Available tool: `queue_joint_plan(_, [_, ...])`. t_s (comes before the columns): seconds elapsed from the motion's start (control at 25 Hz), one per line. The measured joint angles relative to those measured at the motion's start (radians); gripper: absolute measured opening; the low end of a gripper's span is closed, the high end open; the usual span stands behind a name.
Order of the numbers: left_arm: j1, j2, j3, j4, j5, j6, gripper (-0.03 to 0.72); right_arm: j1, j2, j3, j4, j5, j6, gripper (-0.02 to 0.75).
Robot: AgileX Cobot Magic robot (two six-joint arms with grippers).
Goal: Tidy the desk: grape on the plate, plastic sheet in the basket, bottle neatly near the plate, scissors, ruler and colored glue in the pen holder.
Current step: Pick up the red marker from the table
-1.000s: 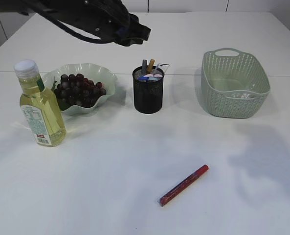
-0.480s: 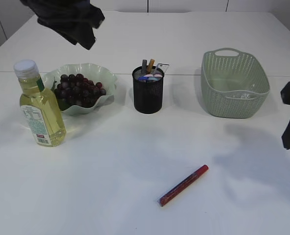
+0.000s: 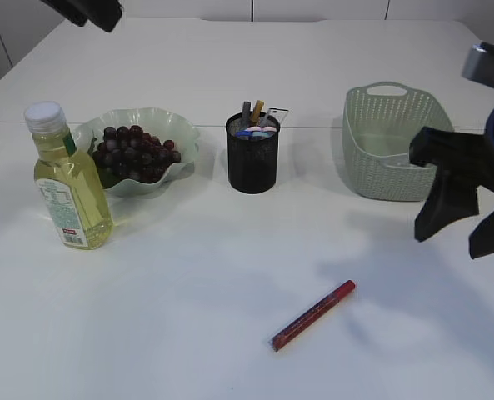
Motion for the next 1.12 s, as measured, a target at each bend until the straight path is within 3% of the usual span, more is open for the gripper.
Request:
queue_joint_plan(0.36, [0.000,-0.245,0.251,-0.006,0.010,-0.002,0.240,0.134,0.100,0.000,-0.078,-0.084,0.307,0.422])
queue_joint_plan(0.52, [-0.002,-0.305,0.264,-0.006,0.013,-0.002,0.240,0.185,0.198,0.000,-0.076,-0.121,0.430,0.422])
queue_joint_plan(0.88, [-0.055,-0.414,0.272,-0.006,0.016,-0.002,0.240,0.196,0.301,0.000,-0.042,-0.250,0.621,0.422])
queue_joint_plan(1.12, [-0.056,-0.499,0.373,-0.006,0.016,-0.002,0.240,0.196,0.303,0.000,-0.027,-0.293,0.637,0.422])
